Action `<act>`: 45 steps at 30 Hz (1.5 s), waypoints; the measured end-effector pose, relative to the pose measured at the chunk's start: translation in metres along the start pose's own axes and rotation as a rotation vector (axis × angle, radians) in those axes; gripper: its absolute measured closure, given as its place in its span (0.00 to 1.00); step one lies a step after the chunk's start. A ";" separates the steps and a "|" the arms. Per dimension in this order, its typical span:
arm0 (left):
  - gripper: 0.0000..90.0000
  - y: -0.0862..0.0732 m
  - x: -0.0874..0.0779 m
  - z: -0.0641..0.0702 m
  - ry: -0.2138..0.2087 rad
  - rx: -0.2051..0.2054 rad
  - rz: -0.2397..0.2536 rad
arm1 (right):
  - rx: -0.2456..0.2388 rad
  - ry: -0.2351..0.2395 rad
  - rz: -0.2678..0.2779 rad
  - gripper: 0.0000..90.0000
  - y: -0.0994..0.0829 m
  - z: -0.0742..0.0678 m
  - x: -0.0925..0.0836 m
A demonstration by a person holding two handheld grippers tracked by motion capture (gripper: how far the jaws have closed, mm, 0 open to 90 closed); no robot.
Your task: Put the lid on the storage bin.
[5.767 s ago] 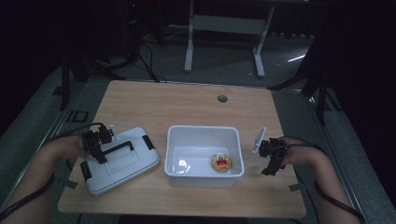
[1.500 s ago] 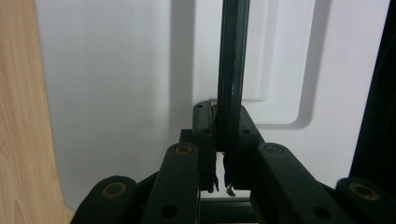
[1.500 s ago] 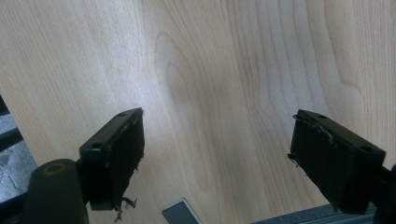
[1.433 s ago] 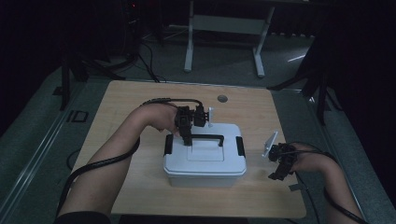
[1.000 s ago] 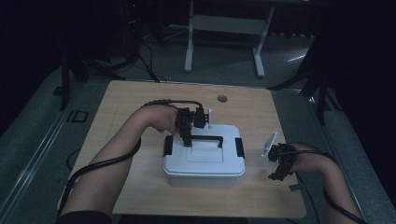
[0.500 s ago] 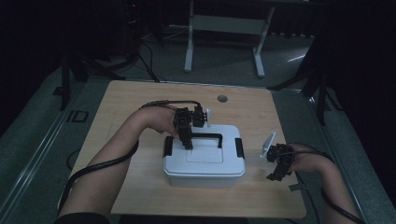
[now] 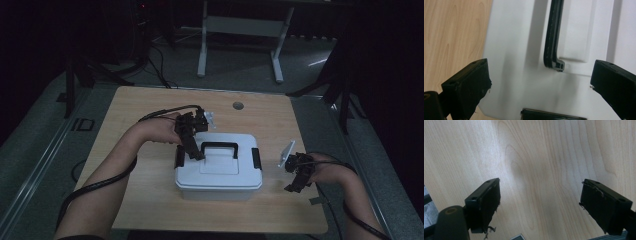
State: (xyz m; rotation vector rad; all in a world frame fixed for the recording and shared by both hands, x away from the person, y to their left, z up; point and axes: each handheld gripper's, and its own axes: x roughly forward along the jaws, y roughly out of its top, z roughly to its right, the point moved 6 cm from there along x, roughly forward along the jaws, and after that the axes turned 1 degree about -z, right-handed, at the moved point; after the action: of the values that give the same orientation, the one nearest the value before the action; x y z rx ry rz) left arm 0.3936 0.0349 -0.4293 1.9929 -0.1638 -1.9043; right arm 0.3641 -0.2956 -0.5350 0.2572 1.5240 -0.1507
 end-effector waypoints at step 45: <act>0.02 -0.132 -0.013 0.014 0.046 -0.160 0.125 | 0.048 -0.024 0.042 0.16 0.003 0.002 0.001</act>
State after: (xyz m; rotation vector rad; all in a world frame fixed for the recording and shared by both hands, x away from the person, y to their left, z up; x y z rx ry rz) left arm 0.3559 0.1585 -0.4630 1.8741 -0.1173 -1.7356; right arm 0.3673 -0.2930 -0.5361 0.3243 1.4911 -0.1566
